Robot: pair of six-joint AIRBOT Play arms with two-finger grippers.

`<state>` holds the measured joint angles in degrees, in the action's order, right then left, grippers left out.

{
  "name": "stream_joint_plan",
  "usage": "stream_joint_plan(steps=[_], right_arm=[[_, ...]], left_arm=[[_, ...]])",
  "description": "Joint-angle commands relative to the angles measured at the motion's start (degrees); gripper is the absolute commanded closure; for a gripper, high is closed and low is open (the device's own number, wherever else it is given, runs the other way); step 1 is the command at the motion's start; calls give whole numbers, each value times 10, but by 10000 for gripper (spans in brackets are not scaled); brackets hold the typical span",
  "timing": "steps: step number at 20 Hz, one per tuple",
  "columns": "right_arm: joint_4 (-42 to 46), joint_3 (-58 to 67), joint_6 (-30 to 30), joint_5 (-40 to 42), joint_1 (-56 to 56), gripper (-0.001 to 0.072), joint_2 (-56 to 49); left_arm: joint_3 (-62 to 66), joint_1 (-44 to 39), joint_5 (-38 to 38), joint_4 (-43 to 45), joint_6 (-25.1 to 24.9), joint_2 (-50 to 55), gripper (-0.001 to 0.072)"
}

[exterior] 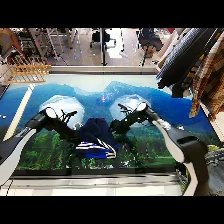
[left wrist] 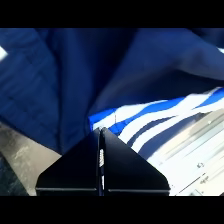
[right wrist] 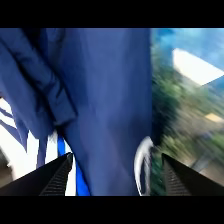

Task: Fold the clothes and pants, and hang the long-sleeved shirts on hangers.

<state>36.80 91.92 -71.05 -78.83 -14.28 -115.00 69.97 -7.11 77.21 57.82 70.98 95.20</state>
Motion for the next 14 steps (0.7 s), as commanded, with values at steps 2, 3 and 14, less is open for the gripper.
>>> stream_joint_plan(steps=[2, 3, 14], right_arm=[[-25, 77, -28, -71, -48, 317, -87], [-25, 84, -28, -70, -56, 650, -88], [71, 114, -175, -91, 108, 700, 244]], left_arm=[[0, -3, -5, 9, 2, 19, 694], [0, -3, -5, 9, 2, 18, 694], [0, 50, 82, 7, -24, -270, 680]])
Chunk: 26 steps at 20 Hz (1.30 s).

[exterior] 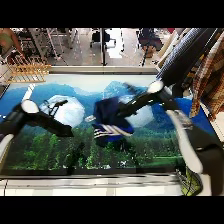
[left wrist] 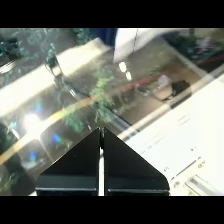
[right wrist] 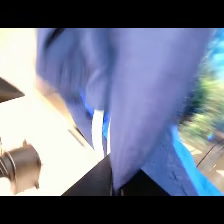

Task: Fold the clothes and pants, and hang the long-sleeved shirts on hangers.

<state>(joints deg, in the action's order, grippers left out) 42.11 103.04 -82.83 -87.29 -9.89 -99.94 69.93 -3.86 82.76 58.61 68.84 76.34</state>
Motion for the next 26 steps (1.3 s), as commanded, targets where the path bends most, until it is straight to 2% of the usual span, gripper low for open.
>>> stream_joint_plan(steps=[1, 4, 7, 9, 11, 13, 15, 17, 19, 22, 23, 24, 25, 26], right_arm=[[18, 3, -70, -18, 103, 700, 130], [37, 1, -104, -67, 232, 699, 224], [51, 1, -107, -134, 400, 699, 296], [68, -9, -88, -182, 533, 699, 329], [67, -59, -66, -182, 681, 699, 369], [66, -151, -26, -181, 814, 698, 407], [83, -260, 8, -181, 902, 699, 434], [198, -355, 56, -182, 938, 700, 453], [342, -419, 61, -175, 951, 699, 451], [430, -468, 49, -85, 956, 695, 435], [438, -474, 38, -63, 956, 624, 424], [452, -473, 34, -62, 956, 474, 407], [472, -471, 34, -66, 956, 287, 392], [492, -465, 35, -69, 956, 40, 381]], left_arm=[[0, 24, 28, -1, -2, -104, 680], [0, 40, 28, -1, -3, -150, 681], [0, 41, 28, -1, -3, -155, 680], [0, 41, 28, 0, -3, -151, 680], [0, 41, 28, 1, -11, -146, 680], [0, 41, 27, 1, -12, -142, 680], [0, 41, 21, 1, -11, -137, 681], [0, 41, 19, 1, -11, -132, 681], [0, 41, 19, 1, -11, -128, 681], [0, 41, 19, 1, -11, -121, 681], [0, 41, 19, 1, -11, -119, 681], [0, 41, 19, 0, -11, -117, 681], [0, 41, 19, 0, -11, -116, 681], [0, 41, 19, -1, -11, -116, 681]])
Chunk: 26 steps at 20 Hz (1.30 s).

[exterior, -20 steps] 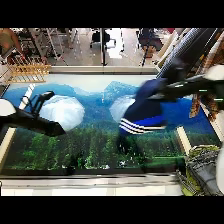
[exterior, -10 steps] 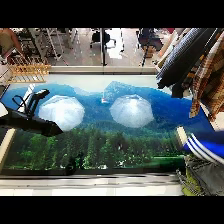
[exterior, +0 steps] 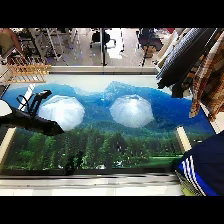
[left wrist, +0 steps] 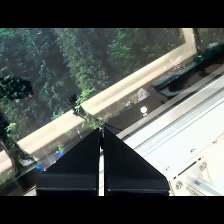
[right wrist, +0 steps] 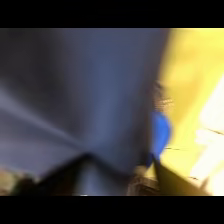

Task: Fold the clothes and pants, and hang the long-sleeved shirts on hangers.

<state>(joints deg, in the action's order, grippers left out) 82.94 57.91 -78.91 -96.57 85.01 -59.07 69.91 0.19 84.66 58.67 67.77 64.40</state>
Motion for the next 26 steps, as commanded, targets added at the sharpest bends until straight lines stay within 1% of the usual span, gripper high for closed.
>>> stream_joint_plan(steps=[1, 3, 4, 5, 7, 9, 10, 11, 13, 14, 15, 16, 18, 20, 23, 24, 25, 26], right_arm=[[92, -3, -2, 20, 7, 11, -37], [74, 49, 0, 12, 0, 9, -50], [47, 87, 0, 11, -11, 9, -52], [3, 127, 0, 8, -27, 10, -53], [-111, 207, 7, 19, -76, 10, -53], [-232, 249, 35, 59, -155, 11, -53], [-269, 250, 43, 75, -204, 12, -53], [-279, 248, 48, 83, -265, 12, -55], [-241, 235, 47, 92, -395, 13, -65], [-210, 223, 47, 103, -455, 14, -71], [-177, 207, 47, 120, -517, 15, -79], [-151, 188, 47, 143, -568, 16, -86], [-130, 145, 47, 197, -648, 16, -102], [-122, 113, 47, 262, -696, 15, -124], [-124, 108, 46, 340, -720, 25, -162], [-128, 108, 46, 357, -720, 177, -169], [-130, 108, 45, 374, -720, 535, -170], [-131, 109, 45, 391, -720, 672, -170]], left_arm=[[0, 0, 0, -2, 0, 3, 681], [0, 0, 0, -2, 0, 3, 681], [0, 0, 0, -2, 0, 3, 681], [0, 0, 0, -1, 0, 3, 681], [0, 0, 0, 11, 0, 3, 681], [0, 0, 0, 70, 15, 3, 682], [0, 0, 0, 128, 37, 3, 684], [2, 0, 0, 200, 68, 3, 685], [17, 1, -5, 378, 156, 3, 685], [31, 0, -19, 448, 191, 2, 684], [42, 0, -45, 485, 208, 1, 684], [51, 0, -77, 506, 210, 0, 684], [52, 0, -111, 508, 209, -3, 683], [51, 0, -111, 508, 209, -2, 683], [51, 0, -111, 508, 209, -2, 683], [51, 0, -111, 508, 209, -2, 683], [51, 0, -111, 508, 209, -2, 683], [51, 0, -111, 508, 209, -2, 683]])
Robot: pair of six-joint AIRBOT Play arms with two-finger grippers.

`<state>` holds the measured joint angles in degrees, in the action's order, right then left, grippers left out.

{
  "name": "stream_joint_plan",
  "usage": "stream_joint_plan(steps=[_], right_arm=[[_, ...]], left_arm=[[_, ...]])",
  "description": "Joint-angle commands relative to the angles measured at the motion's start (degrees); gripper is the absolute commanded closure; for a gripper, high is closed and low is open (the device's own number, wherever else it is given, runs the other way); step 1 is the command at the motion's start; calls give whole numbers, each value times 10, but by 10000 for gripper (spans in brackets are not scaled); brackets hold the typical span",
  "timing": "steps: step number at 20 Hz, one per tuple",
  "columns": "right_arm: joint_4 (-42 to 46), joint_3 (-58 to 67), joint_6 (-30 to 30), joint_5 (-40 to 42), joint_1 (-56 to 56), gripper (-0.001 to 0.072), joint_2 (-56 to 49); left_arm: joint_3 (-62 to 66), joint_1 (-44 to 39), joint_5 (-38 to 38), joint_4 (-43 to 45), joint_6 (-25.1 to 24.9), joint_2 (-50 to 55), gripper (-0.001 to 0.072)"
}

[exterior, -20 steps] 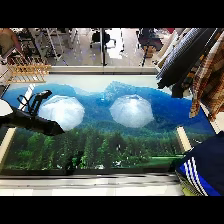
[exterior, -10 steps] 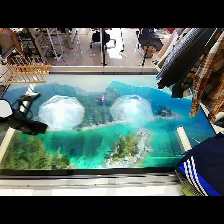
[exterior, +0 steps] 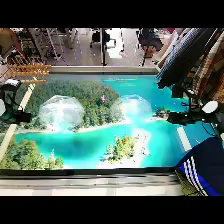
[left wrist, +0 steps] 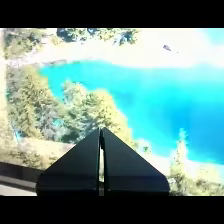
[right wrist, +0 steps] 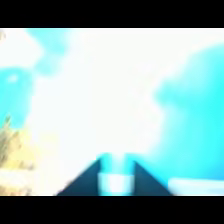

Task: Fold the clothes and pants, and hang the long-sleeved shirts on hangers.

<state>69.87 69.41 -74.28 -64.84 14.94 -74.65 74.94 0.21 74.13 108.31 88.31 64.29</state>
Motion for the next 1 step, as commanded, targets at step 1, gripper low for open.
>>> stream_joint_plan(steps=[1], right_arm=[[-2, -2, -2, 94, -19, 678, -14]], left_arm=[[1, 0, -6, 11, 4, 0, 683]])
